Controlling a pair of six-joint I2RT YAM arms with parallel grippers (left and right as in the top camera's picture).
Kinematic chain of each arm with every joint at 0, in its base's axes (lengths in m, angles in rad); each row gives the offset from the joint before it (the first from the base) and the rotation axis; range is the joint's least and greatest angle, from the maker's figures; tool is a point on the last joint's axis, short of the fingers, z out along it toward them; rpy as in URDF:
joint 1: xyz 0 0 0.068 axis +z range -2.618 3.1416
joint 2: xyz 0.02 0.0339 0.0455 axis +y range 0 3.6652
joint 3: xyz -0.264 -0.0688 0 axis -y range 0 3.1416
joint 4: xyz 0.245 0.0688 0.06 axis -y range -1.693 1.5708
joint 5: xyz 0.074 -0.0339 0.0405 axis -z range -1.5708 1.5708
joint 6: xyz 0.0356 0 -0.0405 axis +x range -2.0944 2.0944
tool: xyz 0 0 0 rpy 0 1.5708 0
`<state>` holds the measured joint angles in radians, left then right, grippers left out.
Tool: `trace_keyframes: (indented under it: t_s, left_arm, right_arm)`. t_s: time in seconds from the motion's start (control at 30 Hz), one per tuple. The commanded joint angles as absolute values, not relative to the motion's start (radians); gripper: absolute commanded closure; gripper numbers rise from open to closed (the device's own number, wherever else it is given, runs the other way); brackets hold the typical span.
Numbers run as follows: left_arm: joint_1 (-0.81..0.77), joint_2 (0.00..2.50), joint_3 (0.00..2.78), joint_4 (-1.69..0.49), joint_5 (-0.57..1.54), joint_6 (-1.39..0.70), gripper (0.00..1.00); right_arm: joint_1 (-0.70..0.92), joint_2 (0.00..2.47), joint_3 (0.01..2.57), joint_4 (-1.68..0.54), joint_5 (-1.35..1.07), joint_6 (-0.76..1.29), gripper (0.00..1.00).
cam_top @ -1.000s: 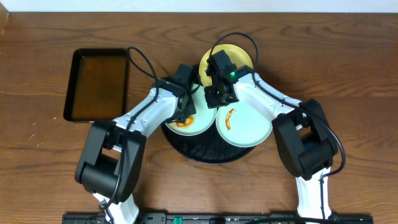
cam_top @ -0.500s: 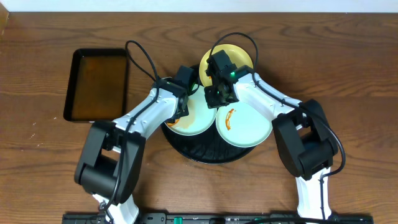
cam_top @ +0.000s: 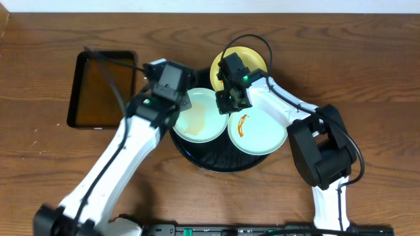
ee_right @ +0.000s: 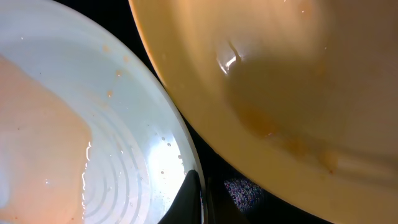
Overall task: Clean dirty plates on tray and stack at the side
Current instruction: 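Return the sponge to the black water tray with the left gripper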
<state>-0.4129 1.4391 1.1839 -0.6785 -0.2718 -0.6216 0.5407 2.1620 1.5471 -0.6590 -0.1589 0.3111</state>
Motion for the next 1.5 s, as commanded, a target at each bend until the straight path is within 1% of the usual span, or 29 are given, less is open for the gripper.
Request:
trace_keyframes:
  t_s: [0.0, 0.4, 0.57, 0.63, 0.8, 1.0, 1.07, 1.23, 1.47]
  left_arm:
    - [-0.408, 1.393, 1.184, -0.680, -0.207, -0.641, 0.92]
    - [-0.408, 1.377, 1.184, -0.680, -0.161, -0.614, 0.93]
    - [-0.408, 1.377, 1.184, -0.670, -0.162, -0.606, 0.92]
    - [-0.388, 1.377, 1.184, -0.657, -0.173, -0.567, 0.93]
    - [-0.251, 1.379, 1.184, -0.626, -0.174, -0.553, 0.92]
    - [0.023, 1.422, 1.184, -0.531, -0.168, -0.550, 0.93]
    - [0.082, 1.451, 1.184, -0.504, -0.155, -0.551, 0.92]
    - [0.173, 1.549, 1.184, -0.466, -0.099, -0.550, 0.92]
    - [0.255, 1.654, 1.184, -0.412, -0.096, -0.550, 0.92]
  right_arm:
    - [0.551, 2.179, 1.539, -0.654, -0.155, 0.318, 0.99]
    - [0.551, 2.165, 1.540, -0.664, -0.208, 0.321, 0.99]
    - [0.551, 2.119, 1.541, -0.667, -0.211, 0.321, 0.99]
    - [0.551, 2.082, 1.541, -0.672, -0.211, 0.321, 0.99]
    - [0.552, 2.024, 1.541, -0.685, -0.215, 0.321, 0.99]
    - [0.569, 1.987, 1.541, -0.688, -0.202, 0.309, 0.99]
    - [0.580, 1.984, 1.547, -0.689, -0.176, 0.308, 0.99]
    - [0.599, 1.968, 1.563, -0.709, -0.074, 0.307, 0.99]
    - [0.602, 1.910, 1.625, -0.829, 0.148, 0.303, 0.99]
